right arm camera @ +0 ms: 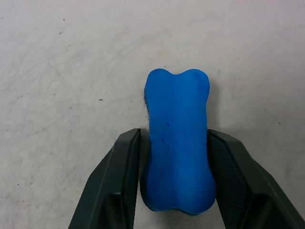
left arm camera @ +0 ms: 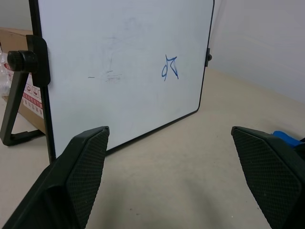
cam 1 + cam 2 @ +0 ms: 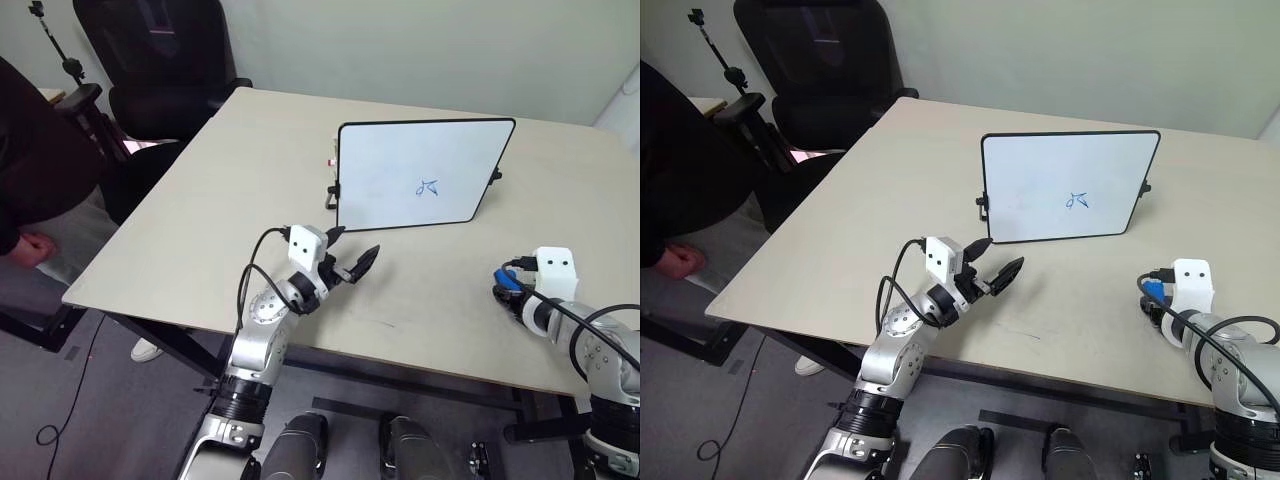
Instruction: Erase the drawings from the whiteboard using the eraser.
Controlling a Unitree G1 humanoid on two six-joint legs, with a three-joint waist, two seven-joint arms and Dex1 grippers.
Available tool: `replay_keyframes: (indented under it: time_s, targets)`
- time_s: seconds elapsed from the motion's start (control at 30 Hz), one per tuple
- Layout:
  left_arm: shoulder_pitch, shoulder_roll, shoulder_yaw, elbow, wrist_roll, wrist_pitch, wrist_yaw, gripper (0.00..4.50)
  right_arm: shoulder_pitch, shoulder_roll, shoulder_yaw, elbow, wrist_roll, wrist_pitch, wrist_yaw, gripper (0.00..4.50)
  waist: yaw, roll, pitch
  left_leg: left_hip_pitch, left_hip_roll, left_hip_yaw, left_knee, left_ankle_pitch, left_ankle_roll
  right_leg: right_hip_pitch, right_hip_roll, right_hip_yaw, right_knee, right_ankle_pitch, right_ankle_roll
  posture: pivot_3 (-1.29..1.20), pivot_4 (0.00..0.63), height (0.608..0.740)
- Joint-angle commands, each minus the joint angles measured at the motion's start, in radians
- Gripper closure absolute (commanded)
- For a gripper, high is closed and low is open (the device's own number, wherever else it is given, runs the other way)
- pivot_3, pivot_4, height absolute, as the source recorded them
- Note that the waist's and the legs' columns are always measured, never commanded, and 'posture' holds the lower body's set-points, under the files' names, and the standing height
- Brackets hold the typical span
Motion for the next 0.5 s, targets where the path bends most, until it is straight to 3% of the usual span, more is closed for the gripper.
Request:
replay_keyframes:
  time_s: [0.03,0.13,0.27,0.5]
  targets:
    - [-0.005,-0.006,-0.002,-0.05,-0.016,-0.002,-0.001,0.0,0.001,-0.014,-0.015,-0.05,-0.008,0.0,0.019,2.93,0.0,0.0,0.0,0.0,0.0,0.0,0.0,0.0,0.0,0.0,0.0,0.0,0.0,0.0,0.0,0.0,0.15,0.74]
    - [-0.007,-0.006,-0.003,-0.05,-0.018,0.001,-0.003,0.0,-0.007,-0.017,-0.016,-0.078,-0.002,-0.004,0.031,3.79,0.0,0.0,0.0,0.0,0.0,0.0,0.0,0.0,0.0,0.0,0.0,0.0,0.0,0.0,0.0,0.0,0.15,0.74]
    - [-0.007,-0.005,-0.002,-0.048,-0.018,0.0,-0.005,0.0,-0.033,-0.019,0.006,-0.134,0.013,-0.001,0.056,3.79,-0.001,0.0,0.0,0.0,0.0,0.0,0.0,0.0,0.0,0.0,0.0,0.0,0.0,0.0,0.0,0.0,0.15,0.74]
    - [-0.015,-0.001,0.002,-0.04,-0.021,0.001,-0.008,0.0,-0.318,0.081,0.138,-0.084,0.005,-0.066,0.068,3.79,-0.012,0.0,0.0,0.001,0.0,0.0,0.0,0.0,0.0,-0.001,0.0,0.0,0.0,0.0,0.0,0.0,0.15,0.74]
